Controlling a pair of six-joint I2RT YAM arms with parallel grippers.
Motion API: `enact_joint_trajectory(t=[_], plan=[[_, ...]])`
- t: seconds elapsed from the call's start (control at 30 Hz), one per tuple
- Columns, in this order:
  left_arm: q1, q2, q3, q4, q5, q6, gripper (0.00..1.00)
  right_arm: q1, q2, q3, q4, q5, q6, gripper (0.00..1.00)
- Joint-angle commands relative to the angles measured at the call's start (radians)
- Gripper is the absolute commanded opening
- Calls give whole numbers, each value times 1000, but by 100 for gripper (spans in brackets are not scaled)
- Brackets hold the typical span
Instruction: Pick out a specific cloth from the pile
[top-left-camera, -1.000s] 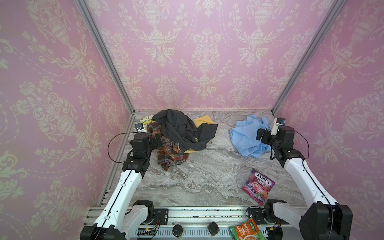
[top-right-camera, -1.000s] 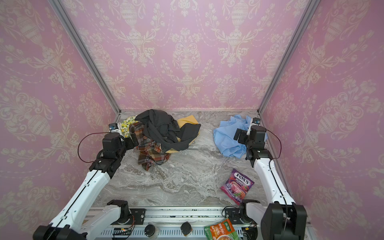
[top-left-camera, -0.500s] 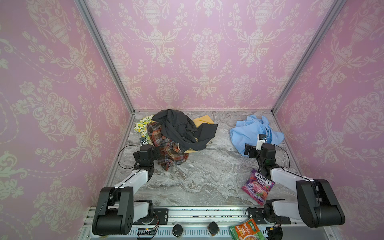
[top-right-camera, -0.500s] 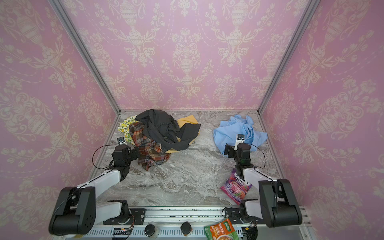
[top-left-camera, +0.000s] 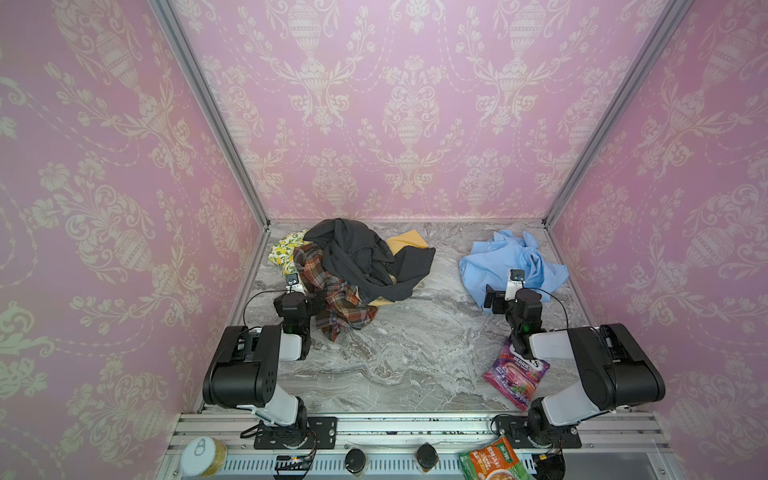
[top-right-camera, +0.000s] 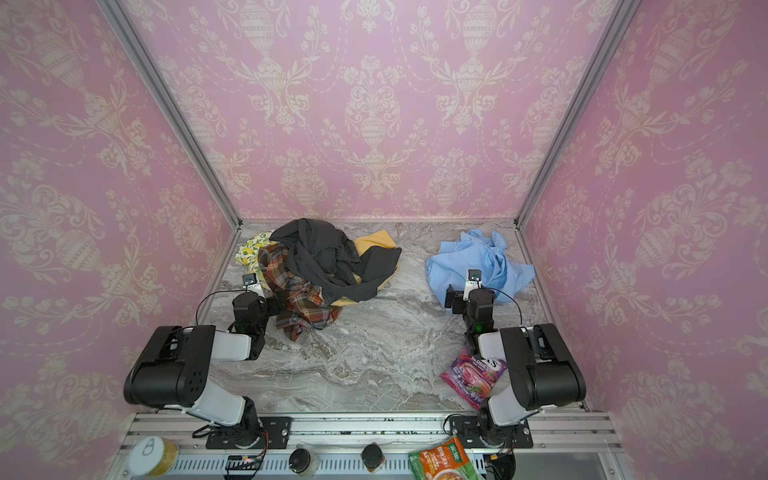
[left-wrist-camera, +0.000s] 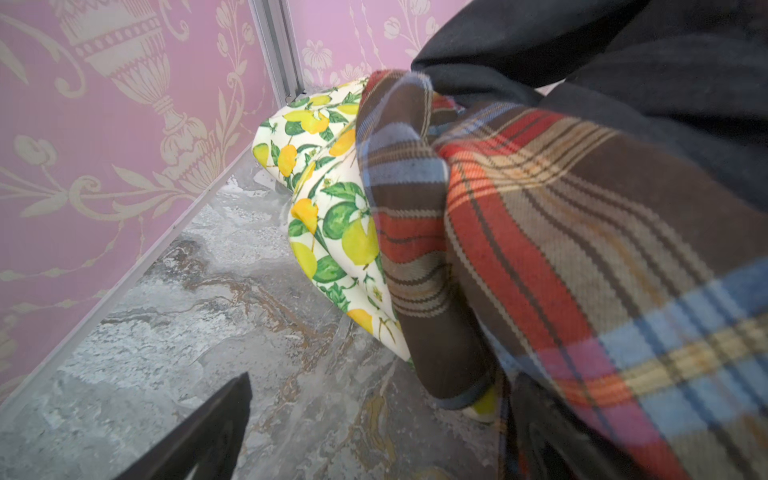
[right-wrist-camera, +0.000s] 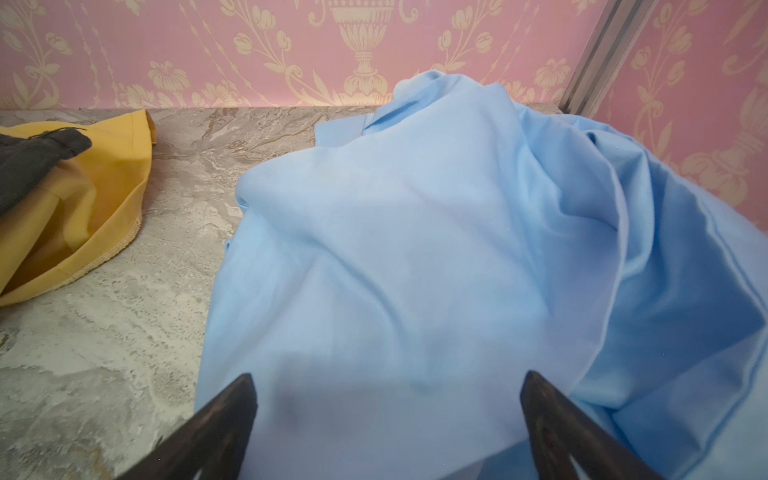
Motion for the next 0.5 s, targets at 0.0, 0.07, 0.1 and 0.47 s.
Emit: enact_joint_trajectory(t=[0.0, 0.07, 0.1, 0.47], plan=[[2, -10, 22, 2, 8, 17, 99, -13, 3, 2, 43, -3, -3, 100], [-4, 27, 6, 107, 0, 39, 99, -35, 4, 10, 27, -51, 10, 100], [-6, 34, 4, 119, -3, 41, 99, -36, 7, 8, 35, -51, 9, 100], [-14, 24, 9, 97, 19, 57, 99, -34, 3, 2, 45, -54, 3, 100]])
